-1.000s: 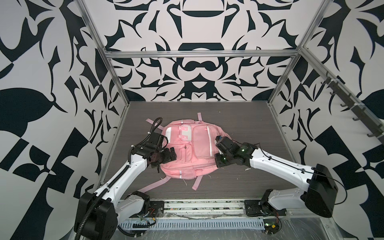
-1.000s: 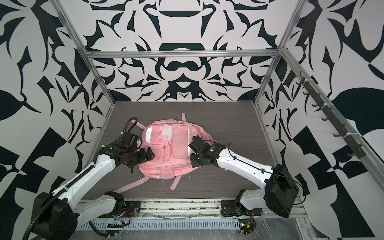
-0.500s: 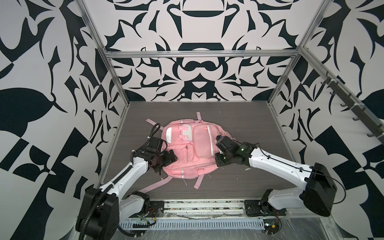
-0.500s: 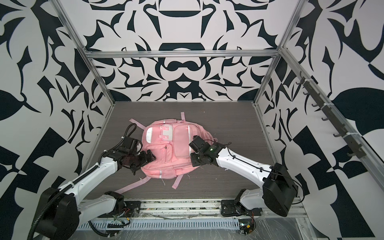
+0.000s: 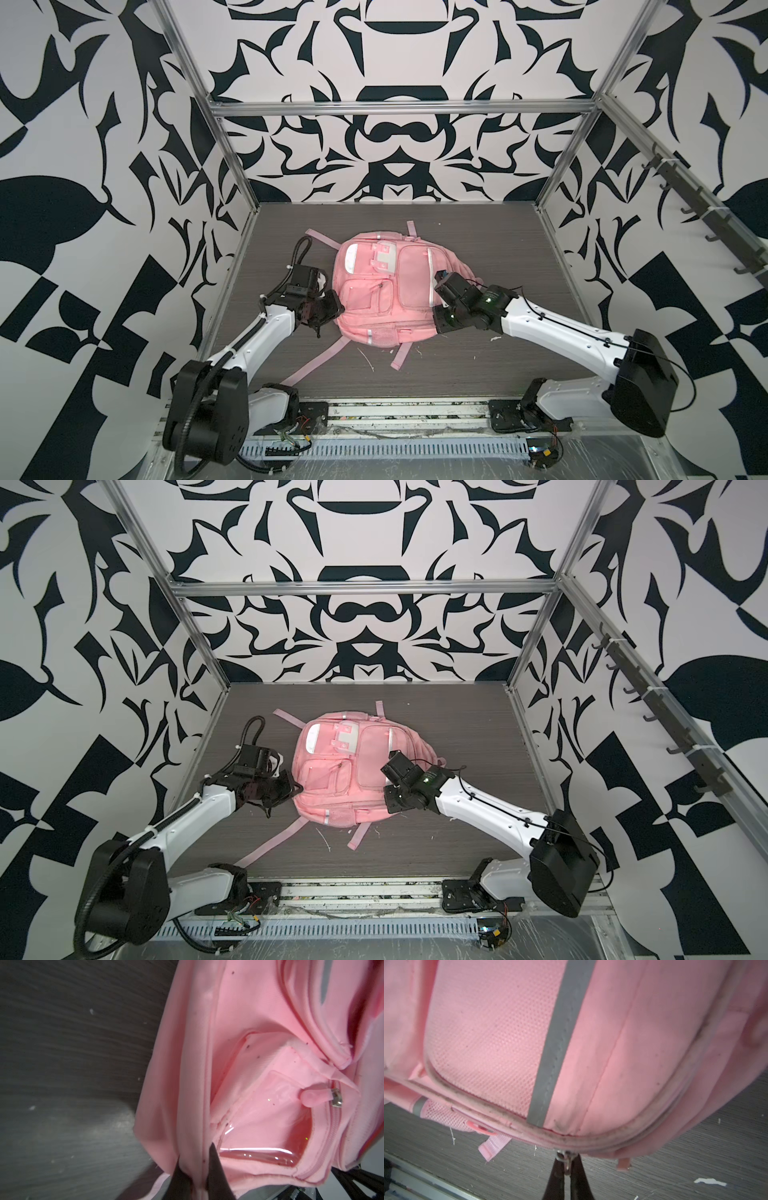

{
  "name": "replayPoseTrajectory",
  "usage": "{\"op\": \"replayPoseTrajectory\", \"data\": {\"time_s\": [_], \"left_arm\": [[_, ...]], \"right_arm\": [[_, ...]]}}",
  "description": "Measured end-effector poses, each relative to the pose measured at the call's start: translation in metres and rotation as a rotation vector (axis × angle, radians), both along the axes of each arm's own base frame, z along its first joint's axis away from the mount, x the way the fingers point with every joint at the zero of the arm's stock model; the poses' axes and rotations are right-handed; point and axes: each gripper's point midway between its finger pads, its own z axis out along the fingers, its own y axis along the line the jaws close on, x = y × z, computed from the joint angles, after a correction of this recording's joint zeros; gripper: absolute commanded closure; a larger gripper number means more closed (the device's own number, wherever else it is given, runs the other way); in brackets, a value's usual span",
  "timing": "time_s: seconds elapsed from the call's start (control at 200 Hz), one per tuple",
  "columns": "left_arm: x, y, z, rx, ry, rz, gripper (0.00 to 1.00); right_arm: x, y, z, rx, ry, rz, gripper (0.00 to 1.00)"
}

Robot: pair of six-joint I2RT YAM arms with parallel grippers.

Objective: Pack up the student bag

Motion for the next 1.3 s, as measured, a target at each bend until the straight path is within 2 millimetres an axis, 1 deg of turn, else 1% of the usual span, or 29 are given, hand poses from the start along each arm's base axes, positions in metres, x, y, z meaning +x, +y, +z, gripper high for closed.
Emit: {"op": "replayPoseTrajectory", "data": {"time_s": [0.125, 0.215, 0.35, 0.465, 0.525, 0.705, 0.835, 0.865, 0.895, 0.925, 0.965, 0.985, 1.025, 1.04, 1.095, 1.16, 1.23, 1.3], "left_arm": [[0.021, 0.006, -0.005, -0.036, 0.014, -0.026, 1.00], [0.036, 0.005, -0.005, -0.055, 0.014, -0.066, 1.00], [0.064, -0.003, -0.002, -0.075, -0.010, -0.145, 1.00], [0.087, -0.007, 0.001, -0.068, -0.028, -0.188, 1.00], [0.094, -0.007, 0.002, -0.062, -0.033, -0.199, 1.00], [0.106, -0.007, 0.003, -0.058, -0.037, -0.232, 1.00], [0.124, -0.008, 0.004, -0.051, -0.049, -0.258, 1.00], [0.127, -0.008, 0.005, -0.047, -0.053, -0.262, 0.90], [0.130, -0.009, 0.007, -0.041, -0.061, -0.267, 0.76], [0.133, -0.009, 0.008, -0.028, -0.068, -0.267, 0.57], [0.137, -0.009, 0.011, -0.003, -0.082, -0.263, 0.36], [0.140, -0.008, 0.013, 0.011, -0.092, -0.256, 0.27], [0.143, -0.008, 0.019, 0.032, -0.116, -0.249, 0.12], [0.144, -0.009, 0.021, 0.036, -0.122, -0.246, 0.08], [0.141, -0.010, 0.033, 0.057, -0.146, -0.234, 0.00], [0.130, -0.012, 0.054, 0.071, -0.181, -0.217, 0.00], [0.106, -0.021, 0.079, 0.071, -0.223, -0.221, 0.01], [0.080, -0.031, 0.098, 0.050, -0.249, -0.225, 0.00]], "right_arm": [[-0.004, 0.001, 0.009, 0.048, -0.030, 0.010, 1.00], [-0.006, 0.002, 0.012, 0.069, -0.039, 0.018, 1.00], [-0.009, 0.002, 0.004, 0.019, -0.022, 0.052, 1.00], [-0.007, 0.004, 0.000, -0.036, -0.011, 0.079, 1.00], [-0.006, 0.003, 0.001, -0.047, -0.014, 0.082, 1.00], [-0.004, 0.005, 0.005, -0.051, -0.017, 0.083, 1.00], [0.000, 0.010, 0.005, -0.065, -0.006, 0.095, 1.00], [0.001, 0.012, 0.004, -0.068, -0.003, 0.100, 1.00], [0.002, 0.014, 0.005, -0.068, -0.003, 0.106, 1.00], [0.004, 0.016, 0.005, -0.066, -0.001, 0.109, 1.00], [0.005, 0.018, 0.007, -0.065, 0.001, 0.111, 1.00], [0.006, 0.018, 0.007, -0.066, 0.005, 0.112, 1.00], [0.005, 0.019, 0.008, -0.063, 0.014, 0.116, 1.00], [0.005, 0.020, 0.008, -0.063, 0.018, 0.117, 1.00], [0.004, 0.023, 0.009, -0.059, 0.030, 0.122, 1.00], [0.006, 0.028, 0.011, -0.054, 0.041, 0.127, 1.00], [0.009, 0.036, 0.012, -0.048, 0.056, 0.135, 1.00], [0.011, 0.046, 0.013, -0.034, 0.074, 0.147, 1.00]]}}
